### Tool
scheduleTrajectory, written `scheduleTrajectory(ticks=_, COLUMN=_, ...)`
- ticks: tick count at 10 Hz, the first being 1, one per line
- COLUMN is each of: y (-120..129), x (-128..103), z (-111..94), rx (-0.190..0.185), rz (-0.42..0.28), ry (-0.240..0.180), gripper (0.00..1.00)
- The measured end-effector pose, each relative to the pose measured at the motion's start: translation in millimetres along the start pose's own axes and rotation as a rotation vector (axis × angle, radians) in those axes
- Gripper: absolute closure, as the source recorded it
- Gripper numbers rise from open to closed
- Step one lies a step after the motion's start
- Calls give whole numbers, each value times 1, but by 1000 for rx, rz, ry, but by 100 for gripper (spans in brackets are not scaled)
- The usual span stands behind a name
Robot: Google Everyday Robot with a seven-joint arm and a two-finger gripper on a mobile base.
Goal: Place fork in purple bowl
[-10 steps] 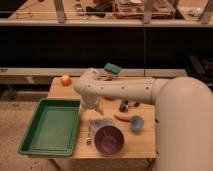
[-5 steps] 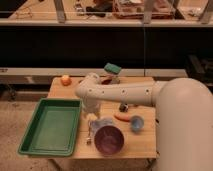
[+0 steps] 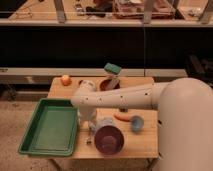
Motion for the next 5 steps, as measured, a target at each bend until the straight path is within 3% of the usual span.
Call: scheduleTrajectory(ticks=5, y=-6, x=-12, z=26, rx=0, rz=-24, ry=-53, gripper=46)
